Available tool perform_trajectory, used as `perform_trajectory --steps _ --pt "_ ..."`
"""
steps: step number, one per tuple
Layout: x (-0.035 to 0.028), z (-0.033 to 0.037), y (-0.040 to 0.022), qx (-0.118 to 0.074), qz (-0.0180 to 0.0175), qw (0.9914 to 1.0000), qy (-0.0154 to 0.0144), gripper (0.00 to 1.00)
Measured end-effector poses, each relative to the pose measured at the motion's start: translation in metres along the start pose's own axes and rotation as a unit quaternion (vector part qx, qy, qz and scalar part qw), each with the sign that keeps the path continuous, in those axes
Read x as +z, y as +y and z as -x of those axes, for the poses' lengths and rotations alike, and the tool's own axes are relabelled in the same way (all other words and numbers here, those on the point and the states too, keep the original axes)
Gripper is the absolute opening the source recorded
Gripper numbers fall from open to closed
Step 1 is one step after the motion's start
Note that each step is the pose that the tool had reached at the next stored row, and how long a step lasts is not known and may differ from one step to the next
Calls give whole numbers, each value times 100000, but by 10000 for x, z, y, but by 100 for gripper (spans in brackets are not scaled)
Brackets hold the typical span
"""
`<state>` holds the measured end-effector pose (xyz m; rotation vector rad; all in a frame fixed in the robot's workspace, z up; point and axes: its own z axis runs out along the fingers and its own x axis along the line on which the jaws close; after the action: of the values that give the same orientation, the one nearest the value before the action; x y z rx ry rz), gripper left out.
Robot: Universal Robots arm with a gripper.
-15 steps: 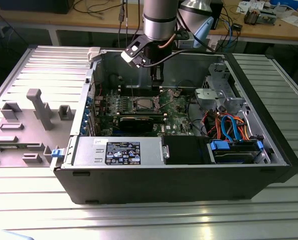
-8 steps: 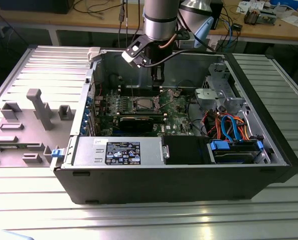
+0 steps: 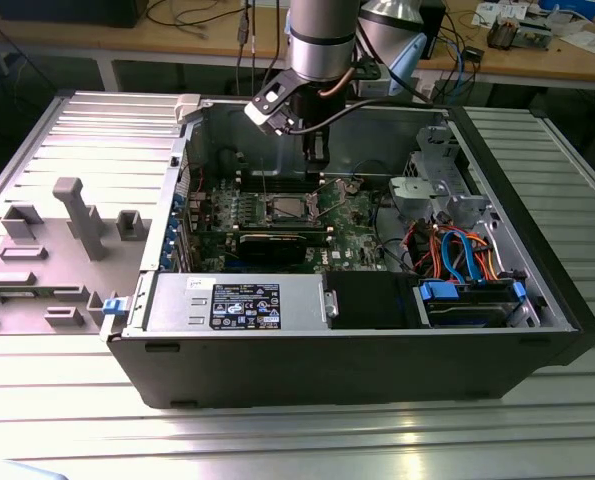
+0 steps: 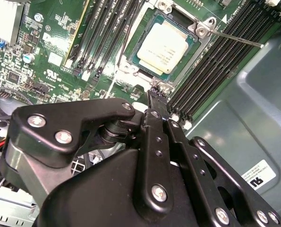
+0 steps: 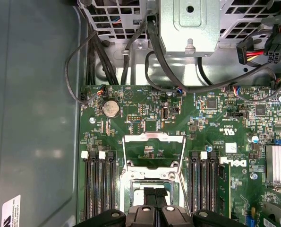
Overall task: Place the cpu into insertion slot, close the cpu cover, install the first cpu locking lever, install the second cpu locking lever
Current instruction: 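Close the cpu cover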
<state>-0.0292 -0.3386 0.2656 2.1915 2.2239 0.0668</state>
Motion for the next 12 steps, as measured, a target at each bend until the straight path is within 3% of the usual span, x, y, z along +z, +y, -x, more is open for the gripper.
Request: perform_trajectory --steps 7,8,12 --pt "0 0 14 -4 -2 100000 -1 11" --pt "2 1 51 -5 -1 100000 -2 11" --pt "3 1 78 6 -2 100000 -5 11"
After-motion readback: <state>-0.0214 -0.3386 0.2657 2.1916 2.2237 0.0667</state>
